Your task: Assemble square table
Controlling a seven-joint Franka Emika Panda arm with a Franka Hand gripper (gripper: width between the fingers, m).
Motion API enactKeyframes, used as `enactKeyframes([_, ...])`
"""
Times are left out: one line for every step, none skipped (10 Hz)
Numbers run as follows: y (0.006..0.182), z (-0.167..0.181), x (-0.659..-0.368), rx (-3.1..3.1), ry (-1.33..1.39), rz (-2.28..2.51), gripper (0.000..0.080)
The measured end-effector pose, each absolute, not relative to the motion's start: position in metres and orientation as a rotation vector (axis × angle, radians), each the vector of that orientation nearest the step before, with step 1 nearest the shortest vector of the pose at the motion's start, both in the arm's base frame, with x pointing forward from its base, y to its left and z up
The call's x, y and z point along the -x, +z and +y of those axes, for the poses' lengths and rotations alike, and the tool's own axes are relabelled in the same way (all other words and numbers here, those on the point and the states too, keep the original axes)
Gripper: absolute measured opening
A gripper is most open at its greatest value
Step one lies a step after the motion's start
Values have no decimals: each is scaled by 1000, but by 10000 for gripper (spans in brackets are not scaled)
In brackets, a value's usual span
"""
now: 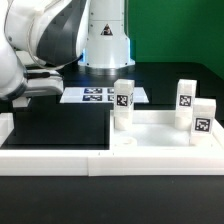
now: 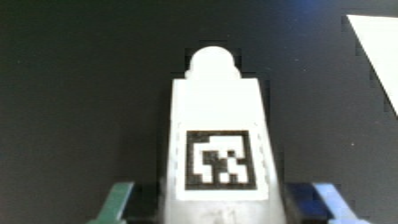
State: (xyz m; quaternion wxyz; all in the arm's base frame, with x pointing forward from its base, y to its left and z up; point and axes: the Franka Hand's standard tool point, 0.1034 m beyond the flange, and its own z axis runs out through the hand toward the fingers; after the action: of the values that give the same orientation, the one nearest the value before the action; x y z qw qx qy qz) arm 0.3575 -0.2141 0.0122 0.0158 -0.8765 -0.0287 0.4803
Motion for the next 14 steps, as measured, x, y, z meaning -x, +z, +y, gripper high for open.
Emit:
enactKeyframes([26,-211,-367,2718,1492,-102,291])
enactKeyframes([42,-207,-377,2717,1480,-102,291])
enactKeyframes([60,-198,-386,2715,1457,-67,291])
enactKeyframes([79,-189,-390,2709,1480,-15,291])
enactKeyframes([88,-183,-401,2758,1406,-42,291])
enactKeyframes([82,-187,-405,2835,1261,-61,291])
enactKeyframes([82,-187,-403,2860,1200,-61,291])
enactKeyframes([80,-189,-410,2921,1067,-75,291])
enactKeyframes([80,-186,-416,2976,911,-70,291])
enactKeyframes([87,-171,-424,3021,827,-10,291])
enactKeyframes([96,-150,-443,3028,758,64,291])
enactKeyframes([106,-136,-473,3054,635,106,291])
enactKeyframes([124,-123,-500,3093,535,130,291])
enactKeyframes([137,-117,-520,3116,457,132,291])
